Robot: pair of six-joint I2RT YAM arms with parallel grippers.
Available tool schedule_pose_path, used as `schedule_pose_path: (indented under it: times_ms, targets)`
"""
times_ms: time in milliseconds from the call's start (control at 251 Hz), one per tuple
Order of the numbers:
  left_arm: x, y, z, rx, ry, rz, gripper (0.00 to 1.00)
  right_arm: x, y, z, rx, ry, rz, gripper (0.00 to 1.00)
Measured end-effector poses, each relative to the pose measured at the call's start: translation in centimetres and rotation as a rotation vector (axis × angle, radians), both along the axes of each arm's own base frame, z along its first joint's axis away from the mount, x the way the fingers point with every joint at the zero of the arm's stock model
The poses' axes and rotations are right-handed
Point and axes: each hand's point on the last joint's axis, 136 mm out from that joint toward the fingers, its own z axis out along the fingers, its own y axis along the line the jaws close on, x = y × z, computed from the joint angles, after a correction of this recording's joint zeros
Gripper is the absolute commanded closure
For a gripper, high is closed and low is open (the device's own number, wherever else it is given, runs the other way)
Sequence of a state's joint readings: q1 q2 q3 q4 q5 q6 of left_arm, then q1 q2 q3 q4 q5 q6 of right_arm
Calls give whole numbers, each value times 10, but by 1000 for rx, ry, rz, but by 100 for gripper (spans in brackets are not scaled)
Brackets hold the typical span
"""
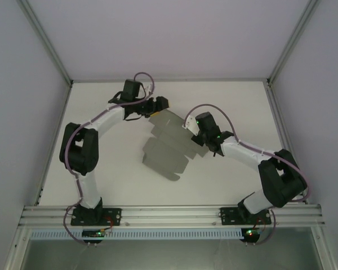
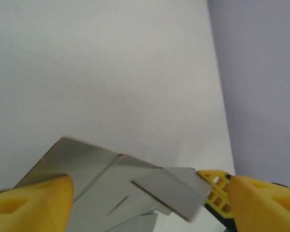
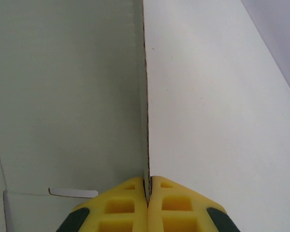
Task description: Assemble paper box
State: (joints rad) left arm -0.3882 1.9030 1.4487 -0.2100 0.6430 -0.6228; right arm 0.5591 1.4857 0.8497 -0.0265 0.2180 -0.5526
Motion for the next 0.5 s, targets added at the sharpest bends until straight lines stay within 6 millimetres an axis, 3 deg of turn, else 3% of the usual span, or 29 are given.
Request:
schedule_pose_path:
  times_ms: [40,184,327,503]
  targets:
    - [0,1,-8,15,16,-2,35,0,0,0,-2,-4,5,100]
    - [-3,2,-24,41,63,-1,63,0,0,-1,-9,-12,10,100]
    - [-6,0,-26,62,45,-30,62,2,1,1,-3,-24,9,100]
    - [-19,-12,-32,149,0,-91,46,1,4,2,-7,-32,15,100]
